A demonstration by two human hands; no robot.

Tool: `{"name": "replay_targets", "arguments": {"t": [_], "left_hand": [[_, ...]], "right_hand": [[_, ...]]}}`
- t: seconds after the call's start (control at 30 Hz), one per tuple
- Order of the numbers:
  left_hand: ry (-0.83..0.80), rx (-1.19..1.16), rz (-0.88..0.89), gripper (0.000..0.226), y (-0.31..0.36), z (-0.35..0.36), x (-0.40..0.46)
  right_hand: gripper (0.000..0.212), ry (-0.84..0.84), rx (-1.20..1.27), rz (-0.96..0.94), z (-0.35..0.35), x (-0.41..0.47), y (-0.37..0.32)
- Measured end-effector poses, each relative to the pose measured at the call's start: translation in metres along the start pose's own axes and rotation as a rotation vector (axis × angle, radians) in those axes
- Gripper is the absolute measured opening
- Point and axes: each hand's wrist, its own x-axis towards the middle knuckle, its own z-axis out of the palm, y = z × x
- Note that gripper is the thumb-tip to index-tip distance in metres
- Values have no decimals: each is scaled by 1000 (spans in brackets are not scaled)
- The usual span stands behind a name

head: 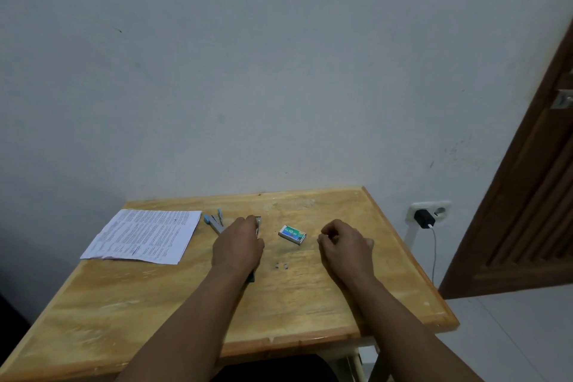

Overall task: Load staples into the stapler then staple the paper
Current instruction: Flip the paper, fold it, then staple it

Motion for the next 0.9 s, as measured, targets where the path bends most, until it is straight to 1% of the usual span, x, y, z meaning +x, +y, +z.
{"name": "replay_targets", "arguments": {"t": [0.1,0.23,0.3,0.43,0.57,0.63,0.73,0.8,0.9], "left_hand": [[23,-14,9,24,-7,-1,1],[40,-32,18,34,-23,-4,-4],[46,-43,33,35,-31,-5,-10],[61,-54,88,34,-43,-9,-17],[96,-79,162,38,-54,-13,-27],[122,-103,176,39,-61,-13,-30],[135,-156,173,29,-74,-10,-33],[150,-225,168,25,-80,-7,-37],[208,-325,183,25,-82,-2,-41]], "right_hand": [[3,4,80,-1,-1,0,1],[9,-10,93,22,-1,3,3],[12,-32,73,32,0,4,3],[4,-7,96,33,2,5,6],[14,8,145,24,6,7,9],[12,-10,127,11,7,8,10],[10,-37,44,-19,5,6,7],[10,-58,-2,-37,4,4,2],[8,-90,-44,-42,3,5,0]]}}
